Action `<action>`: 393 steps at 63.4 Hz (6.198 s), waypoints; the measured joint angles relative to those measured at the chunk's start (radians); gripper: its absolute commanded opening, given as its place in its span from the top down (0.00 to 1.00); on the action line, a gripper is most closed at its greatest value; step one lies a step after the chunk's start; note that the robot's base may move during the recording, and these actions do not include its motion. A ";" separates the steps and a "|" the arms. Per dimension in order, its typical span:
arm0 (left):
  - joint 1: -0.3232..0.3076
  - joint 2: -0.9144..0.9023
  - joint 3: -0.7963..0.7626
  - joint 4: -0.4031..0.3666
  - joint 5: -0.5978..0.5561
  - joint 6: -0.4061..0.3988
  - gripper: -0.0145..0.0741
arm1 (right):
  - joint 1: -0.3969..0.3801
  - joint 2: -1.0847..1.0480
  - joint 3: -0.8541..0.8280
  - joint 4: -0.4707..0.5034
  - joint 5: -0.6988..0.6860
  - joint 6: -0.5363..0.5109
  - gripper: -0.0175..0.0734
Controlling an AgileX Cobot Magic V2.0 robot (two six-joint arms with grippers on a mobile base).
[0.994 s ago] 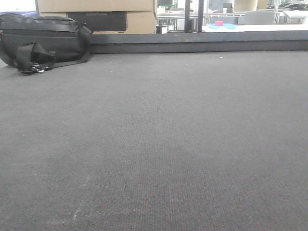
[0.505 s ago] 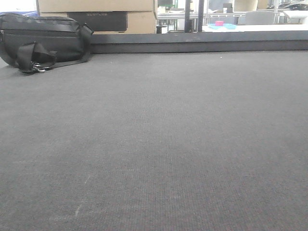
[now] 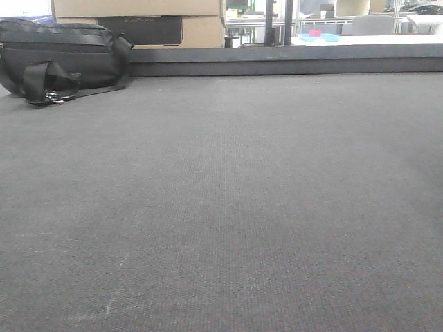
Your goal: Grab block from conveyor and place in blue bin
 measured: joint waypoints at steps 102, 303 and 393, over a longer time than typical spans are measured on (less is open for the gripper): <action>0.000 0.004 0.000 -0.012 -0.014 0.000 0.96 | 0.041 0.414 -0.063 -0.075 -0.143 0.141 0.38; 0.086 0.450 -0.196 0.273 0.038 0.008 0.96 | 0.052 0.073 -0.088 -0.058 -0.084 0.085 0.99; 0.086 -0.783 0.267 0.141 -0.599 0.008 0.96 | 0.052 -0.763 0.372 -0.058 -0.801 0.034 0.99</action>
